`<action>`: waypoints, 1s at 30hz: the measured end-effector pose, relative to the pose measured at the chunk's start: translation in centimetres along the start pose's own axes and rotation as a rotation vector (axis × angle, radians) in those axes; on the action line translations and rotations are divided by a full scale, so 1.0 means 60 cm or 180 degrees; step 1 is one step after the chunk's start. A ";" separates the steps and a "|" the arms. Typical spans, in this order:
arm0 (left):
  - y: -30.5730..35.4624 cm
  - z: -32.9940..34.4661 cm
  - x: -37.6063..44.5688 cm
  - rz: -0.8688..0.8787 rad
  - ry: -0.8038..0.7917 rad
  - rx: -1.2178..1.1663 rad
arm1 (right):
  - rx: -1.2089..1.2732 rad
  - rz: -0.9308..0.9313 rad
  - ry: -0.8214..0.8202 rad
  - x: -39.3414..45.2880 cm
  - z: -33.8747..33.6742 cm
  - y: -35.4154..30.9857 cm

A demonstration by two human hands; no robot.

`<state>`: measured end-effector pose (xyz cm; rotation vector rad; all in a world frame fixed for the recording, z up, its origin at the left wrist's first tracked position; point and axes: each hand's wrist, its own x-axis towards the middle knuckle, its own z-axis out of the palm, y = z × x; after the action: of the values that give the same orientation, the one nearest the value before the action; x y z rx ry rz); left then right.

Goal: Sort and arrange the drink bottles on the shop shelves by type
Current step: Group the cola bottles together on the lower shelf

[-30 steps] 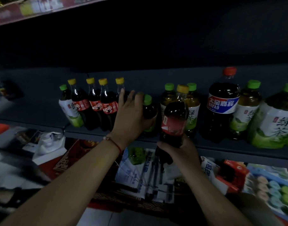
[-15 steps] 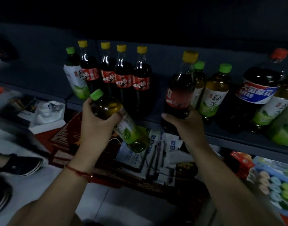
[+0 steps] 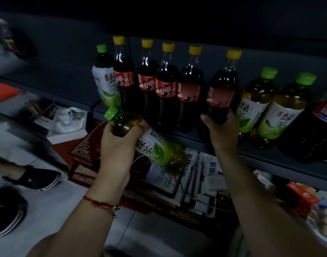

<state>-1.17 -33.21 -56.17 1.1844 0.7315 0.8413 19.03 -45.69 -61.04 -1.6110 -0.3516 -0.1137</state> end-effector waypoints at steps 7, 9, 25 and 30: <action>0.007 -0.011 -0.002 -0.0161 -0.0050 -0.0089 | -0.0164 0.0080 -0.0015 -0.028 0.005 -0.012; 0.011 -0.015 -0.004 -0.0165 -0.0054 -0.0106 | -0.0232 0.0044 -0.0058 -0.064 -0.004 -0.036; 0.200 0.004 -0.125 0.0965 -0.0650 0.0072 | -0.1381 -0.0829 -0.2288 -0.199 -0.089 -0.302; 0.339 0.027 -0.146 0.2122 -0.0829 0.0655 | -0.1442 -0.1273 -0.1889 -0.158 -0.094 -0.425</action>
<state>-7.67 -38.37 -35.58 1.7272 0.1987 1.1424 3.36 -51.89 -38.92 -1.9853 -1.1753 -0.0140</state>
